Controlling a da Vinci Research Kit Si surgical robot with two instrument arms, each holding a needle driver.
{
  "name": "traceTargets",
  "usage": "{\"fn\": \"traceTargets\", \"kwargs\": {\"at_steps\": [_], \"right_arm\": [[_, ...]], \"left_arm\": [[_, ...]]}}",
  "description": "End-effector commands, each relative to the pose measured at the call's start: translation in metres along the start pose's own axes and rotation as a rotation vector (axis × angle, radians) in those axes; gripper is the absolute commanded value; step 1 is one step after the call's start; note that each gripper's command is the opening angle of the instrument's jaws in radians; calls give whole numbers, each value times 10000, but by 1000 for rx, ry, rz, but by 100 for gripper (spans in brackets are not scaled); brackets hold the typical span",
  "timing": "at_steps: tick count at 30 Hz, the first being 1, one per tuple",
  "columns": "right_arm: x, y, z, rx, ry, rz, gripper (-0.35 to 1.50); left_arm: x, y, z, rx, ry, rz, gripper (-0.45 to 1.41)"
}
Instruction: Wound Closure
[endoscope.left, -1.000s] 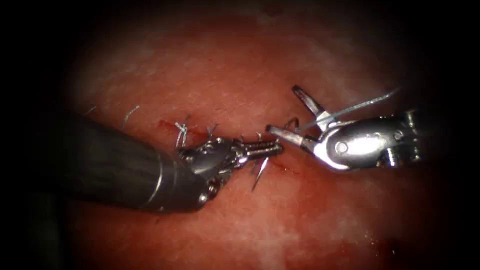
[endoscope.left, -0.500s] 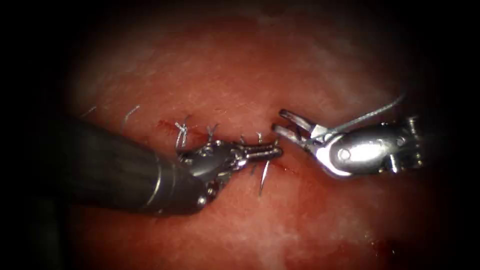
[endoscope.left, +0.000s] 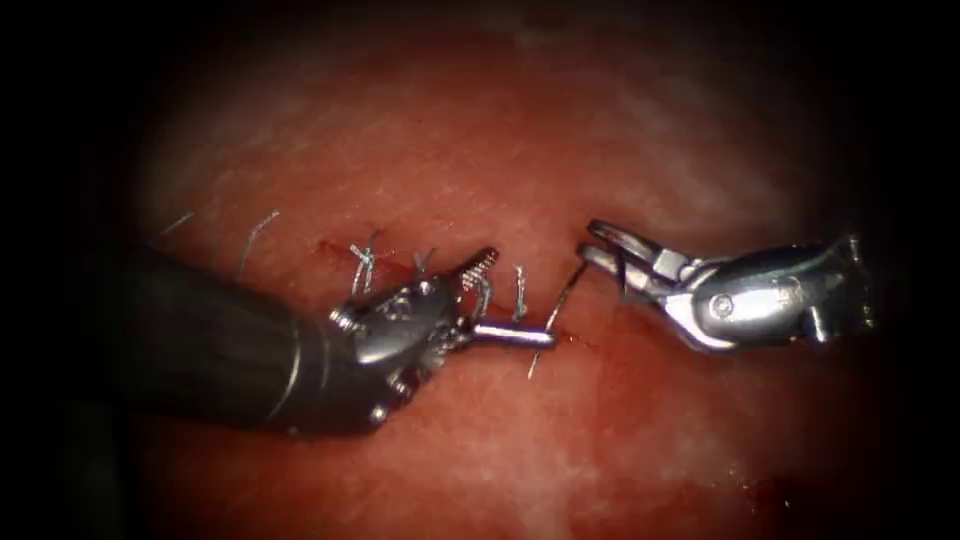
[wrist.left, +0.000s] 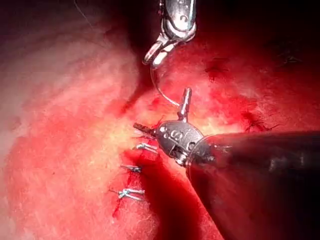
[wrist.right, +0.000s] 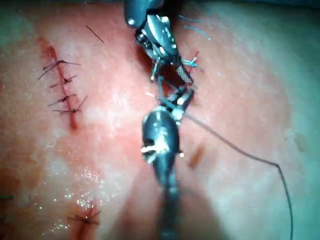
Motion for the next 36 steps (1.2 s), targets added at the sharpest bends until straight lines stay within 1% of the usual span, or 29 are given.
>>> {"fn": "traceTargets", "kwargs": {"at_steps": [1, 4, 7, 10, 11, 12, 13, 14, 15, 16, 17, 18, 19, 22, 27, 32, 36], "right_arm": [[-5, -8, -6, -11, -17, 5, -35], [-8, -6, -13, -25, -32, 5, -35], [-11, -8, -13, -24, -40, 0, -35], [-16, -11, -8, -8, -65, 0, -35], [-18, -12, -6, -10, -69, -20, -35], [-20, -12, -5, -11, -69, -45, -35], [-22, -12, -4, -17, -78, -71, -35], [-25, -12, -4, -18, -82, -103, -35], [-27, -12, -3, -19, -83, -122, -35], [-29, -12, -3, -21, -85, -147, -35], [-32, -12, -2, -22, -86, -179, -35], [-34, -12, -2, -25, -88, -204, -35], [-35, -12, -2, -25, -89, -235, -35], [-41, -11, -1, -21, -93, -341, -35], [-50, -12, -1, -21, -96, -390, -35], [-51, -10, 0, -70, -42, -398, -35], [-53, -10, 3, -76, -29, -406, -35]], "left_arm": [[-12, 5, -1, -8, -9, -4, 116], [-13, 6, -5, -30, -23, -4, 118], [-16, 8, -8, -33, -66, -3, 118], [-26, 9, -8, -22, -150, 3, 103], [-32, 10, -7, -16, -193, 18, 93], [-36, 11, -6, -12, -225, 33, 89], [-41, 13, -5, -9, -253, 54, 81], [-48, 14, -4, -8, -285, 94, 68], [-53, 14, -3, -13, -306, 126, 41], [-58, 14, -2, -8, -331, 166, 27], [-63, 15, 0, 3, -356, 189, 22], [-70, 15, 3, 9, -389, 216, 12], [-75, 15, 5, 12, -409, 231, 9], [-89, 15, 12, 21, -450, 264, 7], [-105, 12, 21, 37, -489, 274, 7], [-111, 6, 26, 53, -495, 283, 21], [-113, -3, 28, 83, -490, 295, 31]]}}
